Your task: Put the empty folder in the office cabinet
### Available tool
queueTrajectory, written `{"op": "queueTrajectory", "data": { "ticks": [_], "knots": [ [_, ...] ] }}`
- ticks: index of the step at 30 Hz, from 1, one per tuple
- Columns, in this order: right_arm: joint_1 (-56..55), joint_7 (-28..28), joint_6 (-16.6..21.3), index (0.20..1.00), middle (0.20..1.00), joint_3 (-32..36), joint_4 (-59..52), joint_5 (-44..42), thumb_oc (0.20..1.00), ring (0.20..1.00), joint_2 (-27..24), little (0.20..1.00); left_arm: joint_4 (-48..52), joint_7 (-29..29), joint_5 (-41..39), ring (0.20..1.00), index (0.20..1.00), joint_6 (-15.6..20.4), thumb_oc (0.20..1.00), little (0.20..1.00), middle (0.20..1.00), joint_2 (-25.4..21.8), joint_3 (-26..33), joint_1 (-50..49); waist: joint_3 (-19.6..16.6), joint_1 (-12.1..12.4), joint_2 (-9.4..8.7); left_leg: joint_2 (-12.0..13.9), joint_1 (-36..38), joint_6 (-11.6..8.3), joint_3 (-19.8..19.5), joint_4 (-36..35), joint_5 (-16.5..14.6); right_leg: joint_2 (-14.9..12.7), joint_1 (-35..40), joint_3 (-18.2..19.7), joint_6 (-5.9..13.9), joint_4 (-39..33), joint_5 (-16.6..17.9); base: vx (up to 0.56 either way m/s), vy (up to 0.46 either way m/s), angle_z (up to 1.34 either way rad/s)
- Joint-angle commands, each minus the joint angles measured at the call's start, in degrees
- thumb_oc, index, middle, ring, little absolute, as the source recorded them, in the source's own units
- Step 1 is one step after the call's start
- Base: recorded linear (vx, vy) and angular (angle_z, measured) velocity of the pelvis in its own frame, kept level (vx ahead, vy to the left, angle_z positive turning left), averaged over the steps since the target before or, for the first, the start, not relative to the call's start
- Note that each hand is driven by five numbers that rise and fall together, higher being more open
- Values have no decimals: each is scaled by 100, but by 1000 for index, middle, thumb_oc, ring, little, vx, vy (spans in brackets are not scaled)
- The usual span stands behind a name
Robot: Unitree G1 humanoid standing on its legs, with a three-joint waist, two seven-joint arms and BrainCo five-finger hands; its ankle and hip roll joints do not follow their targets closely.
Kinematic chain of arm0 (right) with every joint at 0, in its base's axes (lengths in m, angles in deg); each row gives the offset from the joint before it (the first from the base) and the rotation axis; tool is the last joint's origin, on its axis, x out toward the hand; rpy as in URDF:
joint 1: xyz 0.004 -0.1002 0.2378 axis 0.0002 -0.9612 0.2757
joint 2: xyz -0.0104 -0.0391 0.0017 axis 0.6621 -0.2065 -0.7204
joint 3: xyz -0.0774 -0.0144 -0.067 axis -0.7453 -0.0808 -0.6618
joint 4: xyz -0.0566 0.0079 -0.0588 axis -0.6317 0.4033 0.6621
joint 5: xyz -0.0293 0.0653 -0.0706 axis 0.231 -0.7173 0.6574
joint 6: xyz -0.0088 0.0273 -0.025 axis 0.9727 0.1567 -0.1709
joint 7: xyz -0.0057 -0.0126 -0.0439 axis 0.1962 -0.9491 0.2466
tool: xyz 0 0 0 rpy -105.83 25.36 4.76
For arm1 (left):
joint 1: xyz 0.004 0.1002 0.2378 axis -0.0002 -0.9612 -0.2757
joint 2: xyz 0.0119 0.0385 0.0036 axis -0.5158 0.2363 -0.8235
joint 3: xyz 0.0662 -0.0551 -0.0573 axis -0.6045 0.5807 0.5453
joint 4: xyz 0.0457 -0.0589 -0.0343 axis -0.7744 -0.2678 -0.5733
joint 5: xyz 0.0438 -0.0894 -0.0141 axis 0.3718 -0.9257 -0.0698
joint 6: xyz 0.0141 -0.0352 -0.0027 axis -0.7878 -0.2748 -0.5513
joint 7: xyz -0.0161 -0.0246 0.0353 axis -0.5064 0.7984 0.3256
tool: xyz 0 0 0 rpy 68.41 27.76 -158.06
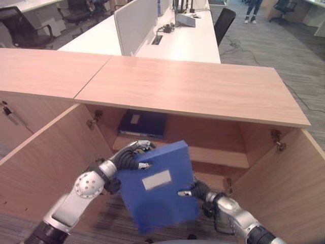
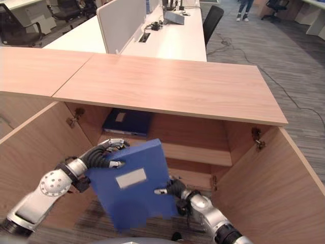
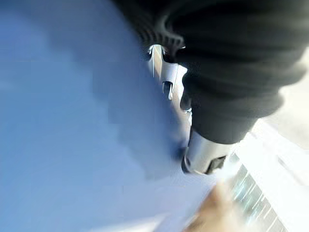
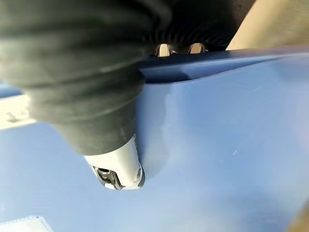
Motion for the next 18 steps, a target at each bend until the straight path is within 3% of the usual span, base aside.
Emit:
{"op": "queueTrajectory", "data": {
  "ticks": [1, 5, 7, 8, 10, 11, 13, 15, 16, 17, 18],
  "knots": [
    [31, 126, -101, 200, 200, 798, 250, -1622, 200, 200, 908, 200, -74, 95, -1151, 1000, 1000, -15, 1000, 1000, 1000, 366, 209, -358, 62, -97, -134, -1, 29, -175, -114, 15, -374, -248, 291, -25, 473, 36, -250, 0, 0, 0],
    [-509, 475, -353, 200, 200, 1555, 407, -1925, 200, 200, 1016, 200, -1389, 307, -1344, 1000, 1000, -516, 1000, 1000, 1000, 761, 406, -1108, 62, -179, -109, -10, -26, -163, -128, 15, -338, -220, 231, -20, 459, 36, -244, 2, -9, -4],
    [-512, 476, -354, 200, 200, 1557, 405, -1925, 200, 200, 1015, 200, -1395, 306, -1344, 1000, 1000, -513, 1000, 1000, 1000, 762, 402, -1106, 57, -178, -107, -9, -28, -163, -129, 15, -339, -219, 229, -21, 459, 36, -244, -1, -3, -3],
    [-594, 678, -476, 200, 200, 1757, 439, -2113, 200, 200, 1089, 200, -2451, 581, -1458, 1000, 1000, -827, 1000, 1000, 1000, 1053, 355, -1095, 56, -241, -71, -3, -34, -159, -135, 15, -316, -196, 216, -6, 442, 36, -249, 14, -31, 2],
    [-598, 863, -465, 200, 200, 1853, 453, -2332, 200, 200, 1187, 200, -3282, 797, -1332, 1000, 1000, -949, 1000, 1000, 1000, 1230, 288, -1025, 38, -279, -50, 8, -55, -163, -146, 15, -297, -169, 196, -5, 426, 36, -266, 18, -55, 4],
    [-531, 1100, -372, 200, 200, 1858, 445, -2687, 200, 200, 1310, 200, -4501, 1056, -1536, 1000, 1000, -1090, 1000, 1000, 1000, 1524, 273, -746, 37, -339, -16, 39, -53, -186, -142, 15, -276, -117, 186, 28, 402, 36, -290, 12, -69, 3],
    [-506, 1165, -331, 200, 200, 1844, 426, -2857, 200, 200, 1377, 200, -5054, 1161, -1750, 1000, 1000, -1130, 1000, 1000, 1000, 1679, 284, -600, 15, -367, -13, 51, -85, -193, -154, 15, -252, -102, 146, 38, 389, 36, -291, 2, -67, -2],
    [-377, 1307, -199, 200, 200, 1804, 501, -3245, 200, 200, 1467, 200, -7100, 1344, -1906, 1000, 1000, -1218, 1000, 1000, 1000, 2119, 615, -113, -3, -433, 4, 122, -70, -236, -168, 15, -235, -22, 129, 79, 335, 36, -330, 8, -84, 1],
    [-372, 1308, -199, 200, 200, 1804, 502, -3245, 200, 200, 1467, 200, -7107, 1341, -1905, 1000, 1000, -1215, 1000, 1000, 1000, 2119, 618, -105, -14, -438, 0, 118, -92, -234, -173, 15, -224, -27, 110, 74, 335, 36, -324, 27, -79, 3],
    [-302, 1324, -107, 200, 200, 1779, 688, -3415, 200, 200, 1501, 200, -8464, 1426, -1711, 1000, 1000, -1262, 1000, 1000, 1000, 2271, 1013, 159, -51, -476, 15, 190, -52, -275, -152, 15, -230, 56, 123, 132, 285, 36, -391, 15, -56, 1],
    [-298, 1324, -107, 200, 200, 1779, 689, -3415, 200, 200, 1502, 200, -8469, 1424, -1710, 1000, 1000, -1260, 1000, 1000, 1000, 2270, 1016, 164, -63, -482, 11, 185, -74, -273, -156, 15, -219, 51, 104, 127, 285, 36, -385, 30, -94, -1]
  ]
}}
